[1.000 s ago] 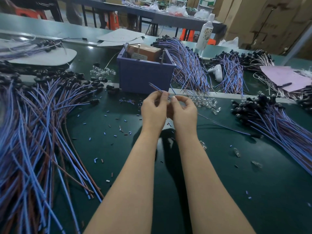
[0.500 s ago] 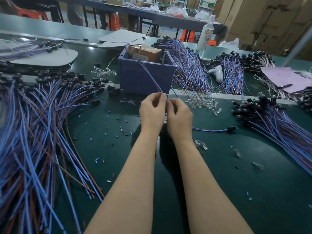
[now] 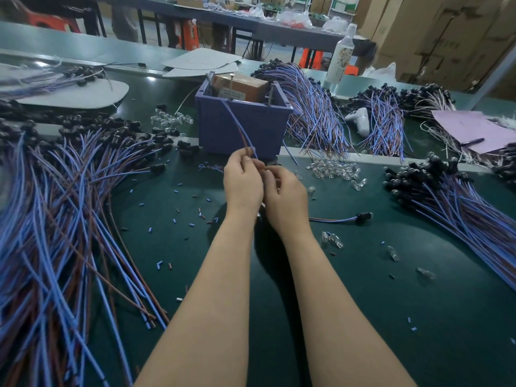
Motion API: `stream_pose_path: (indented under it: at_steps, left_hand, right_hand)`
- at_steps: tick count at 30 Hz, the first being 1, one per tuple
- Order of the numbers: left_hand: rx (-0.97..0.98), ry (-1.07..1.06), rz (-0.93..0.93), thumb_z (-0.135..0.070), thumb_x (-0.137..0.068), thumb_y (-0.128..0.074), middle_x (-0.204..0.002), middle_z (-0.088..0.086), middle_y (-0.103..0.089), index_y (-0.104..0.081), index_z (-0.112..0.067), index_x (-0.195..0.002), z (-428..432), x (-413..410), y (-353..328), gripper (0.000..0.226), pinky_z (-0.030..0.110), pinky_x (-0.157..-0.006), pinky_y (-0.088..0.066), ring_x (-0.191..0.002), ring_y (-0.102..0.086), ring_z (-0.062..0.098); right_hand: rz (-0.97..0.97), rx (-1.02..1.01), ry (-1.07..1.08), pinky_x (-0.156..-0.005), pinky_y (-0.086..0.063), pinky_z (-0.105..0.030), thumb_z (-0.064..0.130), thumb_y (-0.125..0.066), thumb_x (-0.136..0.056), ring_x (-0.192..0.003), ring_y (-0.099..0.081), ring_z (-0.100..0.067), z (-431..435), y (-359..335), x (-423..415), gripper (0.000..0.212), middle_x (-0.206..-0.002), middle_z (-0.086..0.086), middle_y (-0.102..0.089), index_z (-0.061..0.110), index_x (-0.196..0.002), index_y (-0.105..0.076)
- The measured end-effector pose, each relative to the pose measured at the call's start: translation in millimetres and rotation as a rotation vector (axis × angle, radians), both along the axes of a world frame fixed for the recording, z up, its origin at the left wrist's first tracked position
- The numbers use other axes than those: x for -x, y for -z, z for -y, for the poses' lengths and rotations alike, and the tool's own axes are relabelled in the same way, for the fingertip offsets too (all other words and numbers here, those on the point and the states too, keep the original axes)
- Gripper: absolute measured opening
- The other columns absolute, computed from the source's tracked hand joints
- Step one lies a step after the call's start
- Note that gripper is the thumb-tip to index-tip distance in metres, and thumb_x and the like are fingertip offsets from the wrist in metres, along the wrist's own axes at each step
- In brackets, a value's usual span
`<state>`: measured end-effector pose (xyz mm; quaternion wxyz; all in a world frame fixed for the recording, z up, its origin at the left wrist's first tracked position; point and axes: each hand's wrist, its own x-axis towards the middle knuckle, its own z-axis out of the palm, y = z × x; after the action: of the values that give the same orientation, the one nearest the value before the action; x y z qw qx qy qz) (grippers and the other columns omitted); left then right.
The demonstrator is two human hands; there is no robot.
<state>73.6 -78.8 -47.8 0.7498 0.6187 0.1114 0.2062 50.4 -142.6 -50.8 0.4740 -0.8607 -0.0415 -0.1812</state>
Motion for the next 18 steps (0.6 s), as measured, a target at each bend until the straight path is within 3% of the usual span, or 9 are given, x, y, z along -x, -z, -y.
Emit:
stream_pose_path:
  at_steps: [3,6,10,12,14,18]
  left_hand:
    - [0.011,0.022,0.015,-0.006,-0.098,-0.04,-0.068,-0.002,-0.053,-0.06,-0.009,-0.098,-1.9,-0.6,2.9,0.02,0.029,-0.076,-0.045,-0.066,-0.05,0.01]
    - [0.024,0.058,0.019,-0.006,-0.098,-0.042,-0.07,-0.002,-0.055,-0.061,-0.01,-0.099,-1.4,1.7,3.2,0.02,0.022,-0.071,-0.047,-0.067,-0.053,0.008]
    - [-0.088,0.059,0.004,-0.005,-0.098,-0.04,-0.077,-0.001,-0.061,-0.054,-0.007,-0.123,1.4,2.3,4.4,0.028,0.027,-0.08,-0.053,-0.074,-0.059,0.012]
    - [-0.155,-0.017,0.027,-0.005,-0.098,-0.04,-0.076,-0.003,-0.063,-0.042,-0.009,-0.136,0.9,3.5,5.3,0.038,0.016,-0.073,-0.051,-0.069,-0.06,0.005]
    - [-0.183,-0.098,0.06,-0.004,-0.098,-0.041,-0.074,-0.005,-0.062,-0.034,-0.011,-0.141,0.4,5.9,4.9,0.044,0.006,-0.062,-0.045,-0.059,-0.057,-0.005]
    - [-0.211,-0.142,0.085,-0.004,-0.098,-0.04,-0.074,-0.006,-0.061,-0.035,-0.012,-0.142,0.0,8.3,4.4,0.044,0.004,-0.06,-0.043,-0.056,-0.055,-0.009]
  right_hand:
    - [-0.03,0.025,-0.04,-0.068,-0.03,-0.016,0.011,-0.048,-0.096,-0.093,-0.058,-0.019,-0.2,0.4,1.7,0.023,-0.104,-0.009,-0.069,0.008,-0.11,-0.066]
    - [-0.031,-0.001,-0.015,-0.069,-0.032,-0.015,0.007,-0.049,-0.093,-0.088,-0.056,-0.014,1.3,0.4,0.9,0.023,-0.103,-0.009,-0.07,0.006,-0.107,-0.067]
    - [0.014,-0.114,0.132,-0.078,-0.042,-0.027,0.009,-0.049,-0.094,-0.088,-0.062,-0.025,3.4,-0.1,-0.9,0.016,-0.094,-0.01,-0.07,0.005,-0.102,-0.063]
    - [0.053,-0.149,0.2,-0.074,-0.041,-0.027,0.009,-0.047,-0.095,-0.084,-0.063,-0.027,5.7,0.0,-2.4,0.014,-0.089,-0.011,-0.07,0.007,-0.102,-0.059]
    - [0.057,-0.169,0.234,-0.071,-0.039,-0.027,0.008,-0.045,-0.095,-0.081,-0.063,-0.028,6.7,0.1,-3.0,0.017,-0.085,-0.011,-0.07,0.008,-0.108,-0.055]
    - [0.03,-0.143,0.247,-0.084,-0.044,-0.034,0.008,-0.042,-0.095,-0.084,-0.061,-0.029,5.9,0.9,-1.9,0.033,-0.083,-0.011,-0.07,0.01,-0.126,-0.052]
